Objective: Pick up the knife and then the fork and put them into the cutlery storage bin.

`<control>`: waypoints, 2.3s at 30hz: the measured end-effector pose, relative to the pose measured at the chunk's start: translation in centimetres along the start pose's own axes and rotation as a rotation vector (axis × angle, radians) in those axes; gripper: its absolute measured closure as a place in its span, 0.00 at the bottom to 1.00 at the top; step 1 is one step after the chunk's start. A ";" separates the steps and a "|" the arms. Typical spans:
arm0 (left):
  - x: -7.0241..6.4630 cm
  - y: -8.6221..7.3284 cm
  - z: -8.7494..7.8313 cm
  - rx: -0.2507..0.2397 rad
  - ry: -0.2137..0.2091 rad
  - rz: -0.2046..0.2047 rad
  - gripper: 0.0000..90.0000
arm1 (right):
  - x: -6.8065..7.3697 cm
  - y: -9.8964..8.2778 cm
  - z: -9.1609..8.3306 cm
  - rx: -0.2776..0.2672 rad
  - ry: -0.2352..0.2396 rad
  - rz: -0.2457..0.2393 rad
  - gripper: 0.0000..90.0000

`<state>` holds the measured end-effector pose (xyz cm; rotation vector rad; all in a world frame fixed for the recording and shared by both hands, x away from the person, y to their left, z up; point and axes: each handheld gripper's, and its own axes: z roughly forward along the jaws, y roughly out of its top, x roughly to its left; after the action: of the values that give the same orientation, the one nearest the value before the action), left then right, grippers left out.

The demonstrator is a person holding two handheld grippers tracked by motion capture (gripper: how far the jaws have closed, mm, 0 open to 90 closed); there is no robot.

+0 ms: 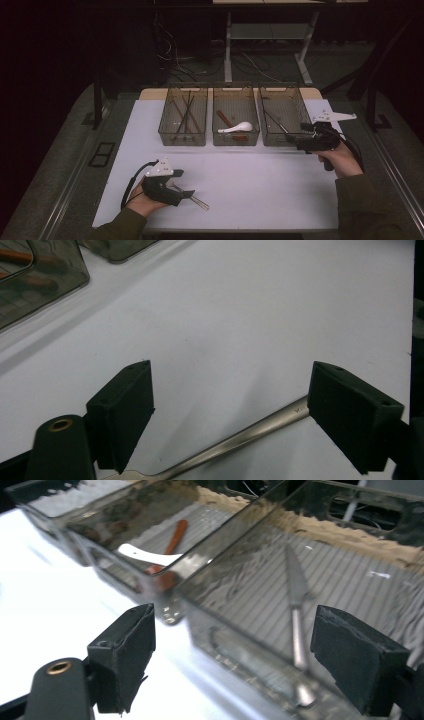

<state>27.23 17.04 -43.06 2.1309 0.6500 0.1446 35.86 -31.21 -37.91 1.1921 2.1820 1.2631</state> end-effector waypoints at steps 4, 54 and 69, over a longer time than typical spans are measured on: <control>-0.1 0.2 -0.2 0.004 -0.021 0.012 0.31 | 1.1 -1.4 -0.5 -0.008 0.002 -0.003 0.20; -0.9 2.0 4.6 0.221 -0.108 0.149 0.99 | 6.5 -9.1 -1.3 0.028 0.097 -0.057 0.17; 1.5 4.9 7.2 0.242 -0.019 0.145 0.99 | 6.5 -9.2 -1.2 0.039 0.093 -0.069 0.17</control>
<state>32.78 10.26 -43.81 2.4104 0.5234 0.1301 26.75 -28.91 -44.30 1.0831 2.3035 1.2774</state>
